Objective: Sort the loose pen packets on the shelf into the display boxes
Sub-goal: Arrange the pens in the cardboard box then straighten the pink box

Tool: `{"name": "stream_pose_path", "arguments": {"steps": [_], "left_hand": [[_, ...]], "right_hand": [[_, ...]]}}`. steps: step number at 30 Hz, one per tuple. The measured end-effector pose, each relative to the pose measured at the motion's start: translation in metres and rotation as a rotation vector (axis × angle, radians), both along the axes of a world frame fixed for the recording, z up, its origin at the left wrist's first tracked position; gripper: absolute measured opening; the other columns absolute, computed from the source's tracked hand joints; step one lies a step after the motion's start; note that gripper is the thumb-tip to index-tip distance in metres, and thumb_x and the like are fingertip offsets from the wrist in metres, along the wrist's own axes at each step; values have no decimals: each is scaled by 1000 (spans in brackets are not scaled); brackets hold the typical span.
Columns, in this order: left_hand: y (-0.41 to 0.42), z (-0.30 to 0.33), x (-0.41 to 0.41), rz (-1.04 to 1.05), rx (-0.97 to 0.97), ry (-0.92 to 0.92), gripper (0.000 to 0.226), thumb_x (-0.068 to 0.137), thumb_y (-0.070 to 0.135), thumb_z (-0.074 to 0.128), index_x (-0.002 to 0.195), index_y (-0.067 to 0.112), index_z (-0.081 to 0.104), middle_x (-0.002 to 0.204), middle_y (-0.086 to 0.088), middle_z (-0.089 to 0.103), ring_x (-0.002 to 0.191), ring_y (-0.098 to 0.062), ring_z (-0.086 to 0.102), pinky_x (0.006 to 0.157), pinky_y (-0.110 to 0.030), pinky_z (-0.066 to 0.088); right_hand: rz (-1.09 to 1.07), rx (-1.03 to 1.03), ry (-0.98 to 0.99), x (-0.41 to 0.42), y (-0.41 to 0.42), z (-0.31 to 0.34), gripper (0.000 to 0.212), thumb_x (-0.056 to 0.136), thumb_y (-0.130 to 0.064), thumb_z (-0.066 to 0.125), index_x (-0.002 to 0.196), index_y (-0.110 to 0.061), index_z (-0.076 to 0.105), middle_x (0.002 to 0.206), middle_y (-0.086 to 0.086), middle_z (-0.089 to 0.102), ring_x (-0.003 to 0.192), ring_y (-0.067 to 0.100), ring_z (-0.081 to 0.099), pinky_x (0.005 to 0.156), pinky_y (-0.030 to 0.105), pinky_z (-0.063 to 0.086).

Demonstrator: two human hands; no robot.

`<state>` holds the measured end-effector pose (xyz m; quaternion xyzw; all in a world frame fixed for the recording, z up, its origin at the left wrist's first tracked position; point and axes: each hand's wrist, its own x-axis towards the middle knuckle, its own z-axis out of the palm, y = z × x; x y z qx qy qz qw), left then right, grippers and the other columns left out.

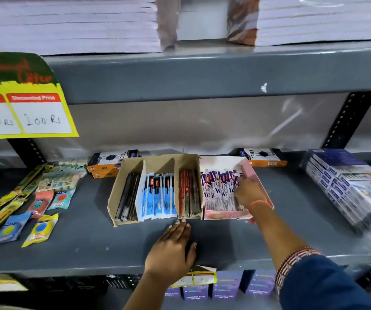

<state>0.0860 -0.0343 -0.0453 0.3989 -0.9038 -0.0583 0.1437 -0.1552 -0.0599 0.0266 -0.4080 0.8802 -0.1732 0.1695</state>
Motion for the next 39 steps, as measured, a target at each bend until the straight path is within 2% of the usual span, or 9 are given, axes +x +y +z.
{"name": "stream_pose_path", "arguments": {"steps": [11,14,18,21,26,29,32,36,39], "left_hand": [[2,1,-1,0,-32,3,55,95,43,29,143,17,24,152,-1,26,140,-11,15,101,-11,-15],[1,1,-1,9,-29,1,55,95,44,29,144,17,22,153,0,24,141,-11,14,101,-12,-12],[1,1,-2,7,-25,-5,55,96,43,30,143,16,24,153,-2,25,141,-13,14,104,-15,-10],[1,0,-2,-2,-30,-16,55,96,43,28,144,16,22,153,-1,23,141,-11,13,101,-11,-17],[1,2,-2,-18,-29,-23,56,96,43,28,144,16,22,153,-1,23,141,-11,14,93,-6,-25],[1,2,-2,-14,-26,-20,56,95,44,28,144,17,22,154,0,22,140,-10,13,92,-5,-26],[1,2,-2,-9,-21,-17,56,95,45,27,144,18,21,154,1,22,140,-10,13,94,-7,-23],[0,0,-1,-4,-18,-11,56,95,45,27,144,18,20,154,1,21,141,-10,11,101,-12,-15],[-1,-1,-1,-3,-15,-10,56,95,45,27,144,18,20,154,1,21,141,-10,12,103,-14,-11]], "right_hand": [[113,-27,45,0,-13,-6,41,87,-3,38,123,-14,55,115,18,67,115,34,58,102,45,46],[159,-32,-24,2,-15,-4,50,84,0,38,129,-19,50,115,16,68,106,32,62,94,45,51],[120,-101,-127,2,-16,-2,42,86,-17,49,128,-18,51,111,11,69,83,25,66,88,41,55],[99,-96,-142,3,-15,-3,53,81,-28,62,131,-18,48,114,13,68,99,30,65,94,41,52],[14,-117,-282,6,-16,-2,57,81,-6,66,134,-7,45,121,18,63,75,21,58,86,35,50],[-40,-159,-338,1,-17,1,48,81,-8,69,126,-2,55,119,19,65,87,26,64,89,34,50],[-99,-202,-425,-5,-14,6,29,80,-10,71,104,5,63,101,21,67,66,23,55,79,35,50],[-148,-209,-382,-14,-12,8,24,82,-6,66,103,6,65,112,24,66,105,34,62,96,35,45],[-91,-118,-346,-15,-11,7,33,83,-11,65,113,2,63,122,21,63,110,33,60,97,36,46]]}}
